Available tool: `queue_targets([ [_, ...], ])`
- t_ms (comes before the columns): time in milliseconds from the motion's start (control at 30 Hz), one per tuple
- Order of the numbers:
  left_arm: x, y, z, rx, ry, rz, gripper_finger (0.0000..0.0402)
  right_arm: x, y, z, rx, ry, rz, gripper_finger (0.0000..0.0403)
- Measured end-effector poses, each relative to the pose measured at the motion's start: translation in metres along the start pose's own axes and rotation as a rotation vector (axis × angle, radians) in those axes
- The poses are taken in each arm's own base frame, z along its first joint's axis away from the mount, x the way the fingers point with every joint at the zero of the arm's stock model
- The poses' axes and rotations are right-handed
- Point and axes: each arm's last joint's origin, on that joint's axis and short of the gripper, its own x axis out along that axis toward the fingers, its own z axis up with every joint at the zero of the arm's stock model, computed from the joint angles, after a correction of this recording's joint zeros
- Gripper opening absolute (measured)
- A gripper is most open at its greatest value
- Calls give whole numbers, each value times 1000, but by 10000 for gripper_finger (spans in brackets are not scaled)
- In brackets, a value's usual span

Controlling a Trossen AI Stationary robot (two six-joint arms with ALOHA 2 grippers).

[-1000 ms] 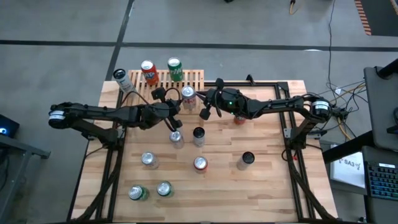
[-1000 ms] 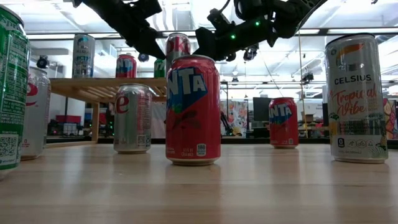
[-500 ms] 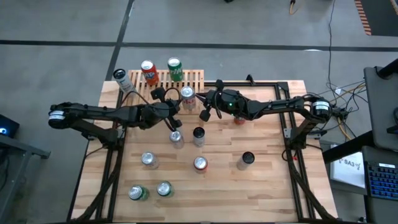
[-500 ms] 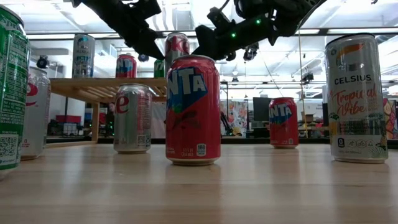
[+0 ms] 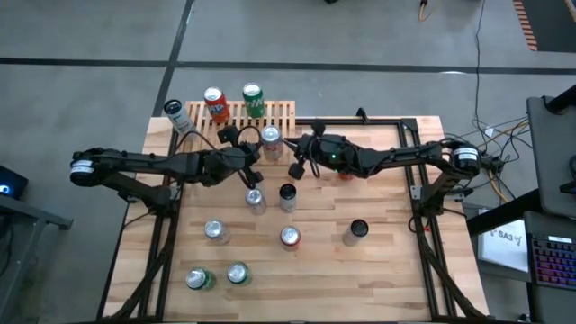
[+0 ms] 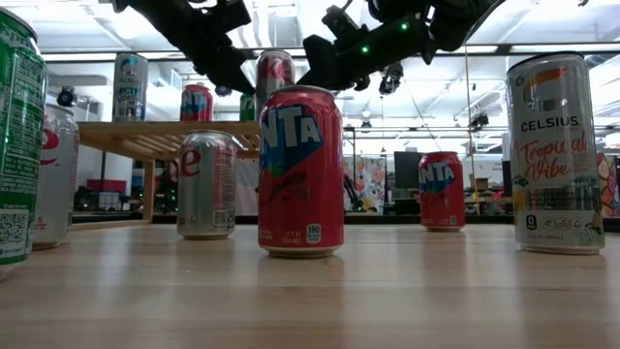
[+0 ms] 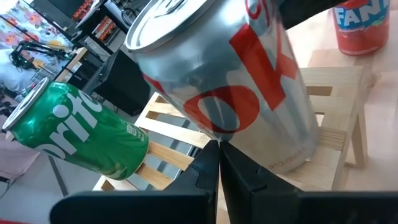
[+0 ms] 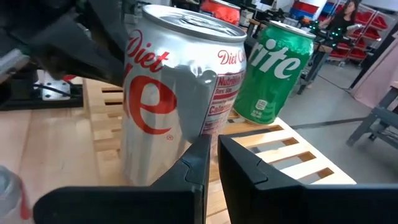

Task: Place canned beverage on shelf
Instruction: Put the bottom red/silver soda can on the shelf

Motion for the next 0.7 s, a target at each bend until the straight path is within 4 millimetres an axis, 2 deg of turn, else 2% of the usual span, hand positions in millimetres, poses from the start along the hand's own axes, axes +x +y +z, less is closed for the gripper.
queue_targets([
  [200, 0, 0, 0, -3, -3, 3, 0, -3, 2, 2, 15, 7, 1, 27],
  [533, -7, 7, -1, 4, 7, 39, 0, -20, -2, 14, 10, 51, -69, 27],
  [700, -20, 8, 0, -1, -37, -88, 0, -27, -5, 18, 17, 68, -70, 27],
])
